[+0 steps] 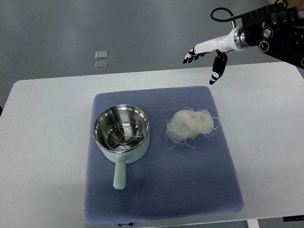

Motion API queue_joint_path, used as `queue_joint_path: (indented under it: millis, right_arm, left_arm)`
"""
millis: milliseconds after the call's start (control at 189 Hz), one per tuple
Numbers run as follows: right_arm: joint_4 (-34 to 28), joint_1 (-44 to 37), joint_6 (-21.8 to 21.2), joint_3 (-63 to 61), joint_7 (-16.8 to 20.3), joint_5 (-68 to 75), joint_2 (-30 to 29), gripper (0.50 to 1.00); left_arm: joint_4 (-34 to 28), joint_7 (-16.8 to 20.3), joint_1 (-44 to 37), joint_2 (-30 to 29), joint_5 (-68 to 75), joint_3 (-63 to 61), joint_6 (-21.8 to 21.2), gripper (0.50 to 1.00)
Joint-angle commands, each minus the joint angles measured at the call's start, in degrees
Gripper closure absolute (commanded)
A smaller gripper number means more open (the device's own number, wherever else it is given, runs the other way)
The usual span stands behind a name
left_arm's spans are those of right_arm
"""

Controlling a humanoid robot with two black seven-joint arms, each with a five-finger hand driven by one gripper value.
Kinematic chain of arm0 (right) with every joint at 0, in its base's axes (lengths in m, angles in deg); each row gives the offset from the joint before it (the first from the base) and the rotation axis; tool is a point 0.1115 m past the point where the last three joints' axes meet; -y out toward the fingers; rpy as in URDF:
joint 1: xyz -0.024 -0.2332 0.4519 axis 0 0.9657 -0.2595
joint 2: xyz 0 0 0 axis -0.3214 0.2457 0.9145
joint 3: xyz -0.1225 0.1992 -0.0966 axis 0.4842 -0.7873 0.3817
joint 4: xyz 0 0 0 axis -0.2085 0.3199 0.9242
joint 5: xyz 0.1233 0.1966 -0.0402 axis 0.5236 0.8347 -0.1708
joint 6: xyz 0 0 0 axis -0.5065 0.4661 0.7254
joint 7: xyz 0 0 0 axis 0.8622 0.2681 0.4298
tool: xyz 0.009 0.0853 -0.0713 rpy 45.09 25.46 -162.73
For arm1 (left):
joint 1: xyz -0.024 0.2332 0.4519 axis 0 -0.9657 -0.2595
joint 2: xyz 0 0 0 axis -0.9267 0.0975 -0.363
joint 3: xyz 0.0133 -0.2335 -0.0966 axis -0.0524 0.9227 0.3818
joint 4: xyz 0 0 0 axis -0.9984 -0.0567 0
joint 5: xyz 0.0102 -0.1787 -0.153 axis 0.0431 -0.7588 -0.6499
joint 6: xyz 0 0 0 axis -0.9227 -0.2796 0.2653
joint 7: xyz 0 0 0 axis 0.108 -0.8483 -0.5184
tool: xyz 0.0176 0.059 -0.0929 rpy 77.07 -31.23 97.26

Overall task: Put vermicelli into pot with right hand
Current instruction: 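Move the right hand over the white vermicelli bundle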

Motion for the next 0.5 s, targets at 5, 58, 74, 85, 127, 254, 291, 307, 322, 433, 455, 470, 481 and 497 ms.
queue_joint_path:
  millis: [5, 58, 74, 85, 127, 254, 291, 307, 322, 433, 455, 470, 481, 497]
  right_arm:
    - [-3.34, -8.12, -2.13, 5.79, 1.60, 1.09, -2.48, 0.576]
    - [-4.49, -8.12, -2.30, 5.52, 3.27, 3.82, -3.45, 0.576]
    - [-4.75, -8.12, -2.39, 5.44, 3.63, 4.61, -3.71, 0.576]
    - [-4.93, -8.12, -2.39, 5.44, 4.06, 5.40, -3.89, 0.576]
    - [-5.72, -7.94, -2.39, 5.35, 6.09, 9.27, -4.77, 0.576]
    - [-6.07, -4.96, -2.39, 5.26, 11.18, 21.48, -5.64, 0.576]
    - [-6.16, -4.08, -2.30, 5.26, 11.97, 23.51, -5.64, 0.576]
    - [-6.24, -3.55, -2.21, 5.26, 12.41, 24.56, -5.64, 0.576]
    - [-6.24, -3.20, -2.13, 5.26, 12.50, 25.00, -5.56, 0.576]
    - [-7.56, 0.31, -1.69, 4.82, 12.94, 26.32, -4.85, 0.579]
    - [-7.56, 0.76, -1.51, 4.65, 12.94, 26.32, -4.77, 0.579]
    - [-7.56, 1.63, -1.25, 4.03, 12.94, 26.23, -4.68, 0.579]
    - [-7.56, 2.16, -1.07, 3.77, 12.94, 26.32, -4.59, 0.579]
    - [-7.56, 2.60, -0.98, 3.42, 12.94, 26.32, -4.50, 0.579]
  left_arm:
    - [0.01, 0.00, 0.05, 0.00, -0.02, 0.04, 0.07, 0.500]
    - [0.09, 0.00, 0.05, 0.00, -0.02, 0.04, -0.01, 0.500]
    - [0.09, 0.00, -0.03, 0.00, -0.02, 0.04, -0.01, 0.500]
    - [0.09, 0.00, 0.05, 0.00, -0.02, 0.04, -0.01, 0.500]
    - [0.01, 0.00, 0.05, 0.00, -0.02, 0.04, -0.01, 0.500]
    - [-0.08, 0.00, -0.03, 0.00, -0.19, 0.04, -0.01, 0.500]
    - [-0.08, 0.00, -0.03, 0.00, -0.19, 0.13, -0.01, 0.500]
    - [-0.08, 0.00, -0.03, 0.00, -0.20, 0.13, -0.01, 0.500]
    - [-0.08, 0.00, -0.03, 0.00, -0.28, 0.13, -0.01, 0.500]
    - [-0.08, 0.00, -0.03, 0.00, -0.28, 0.13, -0.01, 0.500]
    - [-0.08, 0.00, -0.03, 0.00, -0.28, 0.13, -0.01, 0.500]
    - [-0.08, 0.00, -0.03, 0.00, -0.28, 0.13, -0.01, 0.500]
    - [-0.08, 0.00, -0.03, 0.00, -0.28, 0.13, -0.01, 0.500]
    - [-0.08, 0.00, -0.03, 0.00, -0.28, 0.13, -0.01, 0.500]
